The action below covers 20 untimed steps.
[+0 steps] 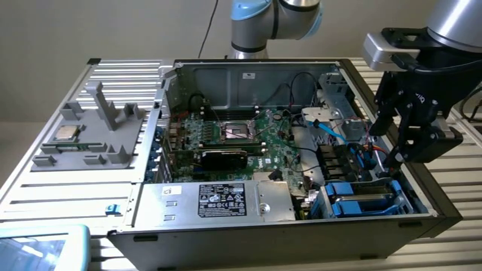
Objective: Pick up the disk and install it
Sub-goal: 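Insert the first disk wire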
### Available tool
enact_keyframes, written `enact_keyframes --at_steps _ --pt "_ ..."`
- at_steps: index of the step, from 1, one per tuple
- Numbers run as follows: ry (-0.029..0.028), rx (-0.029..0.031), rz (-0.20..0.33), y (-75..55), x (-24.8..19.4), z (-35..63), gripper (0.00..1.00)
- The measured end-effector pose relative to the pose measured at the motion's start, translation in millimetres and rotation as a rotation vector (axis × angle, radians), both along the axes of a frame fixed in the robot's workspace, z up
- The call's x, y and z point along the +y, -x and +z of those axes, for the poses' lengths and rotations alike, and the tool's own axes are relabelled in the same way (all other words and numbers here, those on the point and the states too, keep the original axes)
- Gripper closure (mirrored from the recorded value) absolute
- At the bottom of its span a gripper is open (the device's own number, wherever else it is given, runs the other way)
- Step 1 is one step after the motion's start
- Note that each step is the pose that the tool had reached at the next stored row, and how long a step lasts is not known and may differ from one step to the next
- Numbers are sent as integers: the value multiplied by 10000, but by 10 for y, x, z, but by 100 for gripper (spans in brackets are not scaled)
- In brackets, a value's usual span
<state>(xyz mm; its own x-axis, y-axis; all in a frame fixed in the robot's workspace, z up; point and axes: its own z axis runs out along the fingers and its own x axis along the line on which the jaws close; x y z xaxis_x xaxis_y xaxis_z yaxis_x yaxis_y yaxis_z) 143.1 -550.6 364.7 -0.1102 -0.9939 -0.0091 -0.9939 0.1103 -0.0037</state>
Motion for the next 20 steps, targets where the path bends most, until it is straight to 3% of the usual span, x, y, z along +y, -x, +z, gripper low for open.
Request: enact_keyframes --at_steps 4,9,14,20 --pt "-92 -9 -437 3 2 -28 34" --pt "-135 -13 -486 18 53 -89 34" --pt "-209 -17 -648 26 63 -147 34" --pt "-223 -26 -1395 37 63 -169 34"
